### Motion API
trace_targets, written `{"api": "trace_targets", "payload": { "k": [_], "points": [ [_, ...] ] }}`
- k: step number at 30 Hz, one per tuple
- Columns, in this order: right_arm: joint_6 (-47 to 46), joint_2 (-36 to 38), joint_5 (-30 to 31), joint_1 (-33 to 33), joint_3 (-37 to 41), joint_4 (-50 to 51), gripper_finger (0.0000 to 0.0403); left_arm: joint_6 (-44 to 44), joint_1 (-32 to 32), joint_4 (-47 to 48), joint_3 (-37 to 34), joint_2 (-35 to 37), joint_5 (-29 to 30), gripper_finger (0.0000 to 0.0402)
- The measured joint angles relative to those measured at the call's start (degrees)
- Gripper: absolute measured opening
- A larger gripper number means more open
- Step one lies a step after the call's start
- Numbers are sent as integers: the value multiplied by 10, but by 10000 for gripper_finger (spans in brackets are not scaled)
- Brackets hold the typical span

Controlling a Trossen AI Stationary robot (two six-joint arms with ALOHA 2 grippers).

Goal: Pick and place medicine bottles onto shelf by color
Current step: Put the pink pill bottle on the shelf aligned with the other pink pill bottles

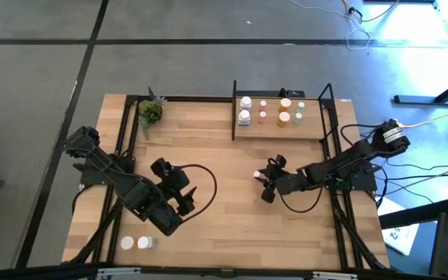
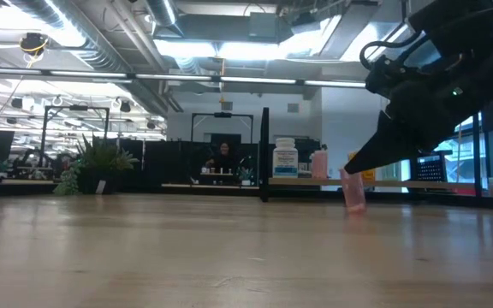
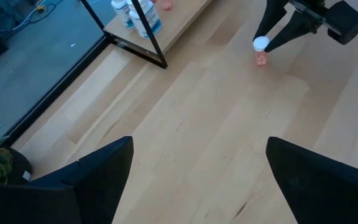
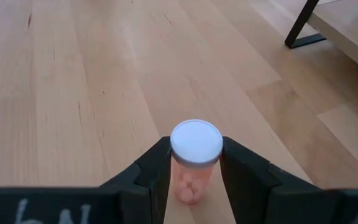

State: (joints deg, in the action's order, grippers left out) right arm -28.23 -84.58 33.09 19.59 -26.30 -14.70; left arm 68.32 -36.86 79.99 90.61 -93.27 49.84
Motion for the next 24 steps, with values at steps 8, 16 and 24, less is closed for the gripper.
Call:
{"api": "trace_targets", "payload": {
  "k": [8, 16, 24],
  "points": [
    [0, 0, -1, 0, 0, 1, 132, 0, 0, 0, 0, 0, 0, 363],
    [-19, -1, -6, 0, 0, 5, 146, 0, 0, 0, 0, 0, 0, 363],
    [-13, -2, -6, 0, 1, 6, 195, 0, 0, 0, 0, 0, 0, 363]
  ]
}}
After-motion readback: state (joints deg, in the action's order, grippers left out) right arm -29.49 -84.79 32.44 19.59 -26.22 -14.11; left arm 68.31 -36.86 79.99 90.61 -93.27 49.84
